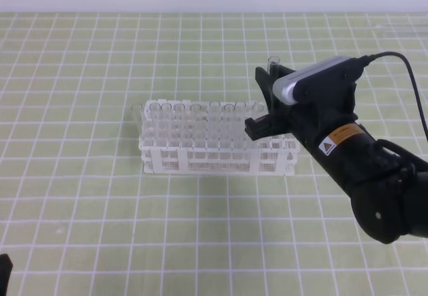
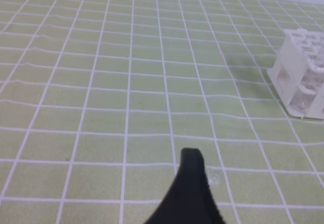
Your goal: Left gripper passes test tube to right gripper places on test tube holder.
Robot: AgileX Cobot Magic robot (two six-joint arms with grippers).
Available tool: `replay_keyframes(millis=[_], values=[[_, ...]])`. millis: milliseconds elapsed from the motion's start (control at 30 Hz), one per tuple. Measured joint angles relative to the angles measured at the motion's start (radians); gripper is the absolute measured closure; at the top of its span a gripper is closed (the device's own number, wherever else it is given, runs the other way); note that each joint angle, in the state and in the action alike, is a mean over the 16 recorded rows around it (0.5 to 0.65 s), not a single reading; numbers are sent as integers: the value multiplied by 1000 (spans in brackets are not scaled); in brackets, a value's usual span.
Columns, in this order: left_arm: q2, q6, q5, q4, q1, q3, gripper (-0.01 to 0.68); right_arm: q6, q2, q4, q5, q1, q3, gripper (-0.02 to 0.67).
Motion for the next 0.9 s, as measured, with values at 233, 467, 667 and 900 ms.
replay_keyframes(millis=[233, 467, 667, 900], values=[[0, 0, -1, -1, 0, 1, 151, 5, 19, -13, -6, 0, 0, 554], [-3, 0, -3, -1, 0, 1, 151, 5, 25, -24, 2, 0, 0, 554], [-9, 0, -3, -2, 0, 2, 151, 4, 37, -26, 6, 0, 0, 554], [-14, 0, -3, -4, 0, 4, 151, 3, 52, -25, -5, 0, 0, 554]])
